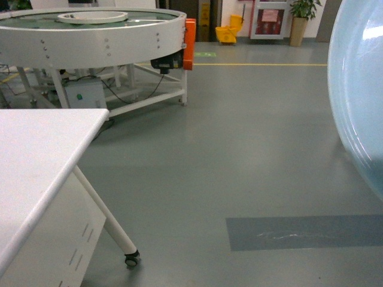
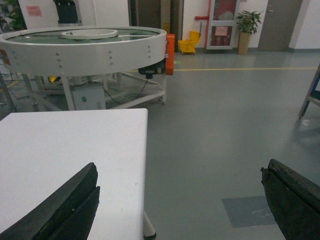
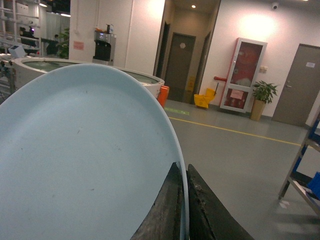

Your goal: Place blue tray on left shelf second layer neatly

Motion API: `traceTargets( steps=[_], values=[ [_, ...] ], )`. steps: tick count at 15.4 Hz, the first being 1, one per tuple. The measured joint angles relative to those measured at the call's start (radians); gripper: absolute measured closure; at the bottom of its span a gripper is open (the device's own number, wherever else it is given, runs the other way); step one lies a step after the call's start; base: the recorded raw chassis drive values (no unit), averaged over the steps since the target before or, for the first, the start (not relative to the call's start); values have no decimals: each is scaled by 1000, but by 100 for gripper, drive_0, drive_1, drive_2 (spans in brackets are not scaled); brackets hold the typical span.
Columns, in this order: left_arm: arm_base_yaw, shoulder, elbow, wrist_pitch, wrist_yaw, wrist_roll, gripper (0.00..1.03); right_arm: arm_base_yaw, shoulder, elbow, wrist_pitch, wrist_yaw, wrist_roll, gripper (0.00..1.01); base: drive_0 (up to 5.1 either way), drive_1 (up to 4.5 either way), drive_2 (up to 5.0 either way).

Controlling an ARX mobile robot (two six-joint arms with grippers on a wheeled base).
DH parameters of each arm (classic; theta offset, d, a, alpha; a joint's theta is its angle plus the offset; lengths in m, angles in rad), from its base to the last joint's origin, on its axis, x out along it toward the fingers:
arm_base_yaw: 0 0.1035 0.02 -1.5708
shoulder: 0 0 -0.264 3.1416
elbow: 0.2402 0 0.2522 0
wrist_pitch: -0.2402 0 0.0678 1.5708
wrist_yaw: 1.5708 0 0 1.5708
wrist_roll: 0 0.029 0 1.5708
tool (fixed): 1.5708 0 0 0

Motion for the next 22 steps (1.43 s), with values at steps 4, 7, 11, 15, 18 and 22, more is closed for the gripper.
traceTargets(
  steps=[4,7,11,15,18,22],
  values=[
    [0,0,0,0,0,0,5,0,0,0,0,0,0,99,-168,-168,-168],
    [0,0,0,0,0,0,5,0,0,0,0,0,0,99,-166,-166,-166],
    [-2,0,0,1,0,0,5,0,-6,0,0,3,0,99,-84,-84,-84],
    [-2,0,0,0,0,0,5,0,-5,0,0,2,0,99,-84,-84,-84],
    [-2,0,0,0,0,0,5,0,-6,0,1,2,0,99,-84,-84,-84],
    [-2,0,0,1,0,0,5,0,-6,0,0,3,0,99,-84,-84,-84]
  ],
)
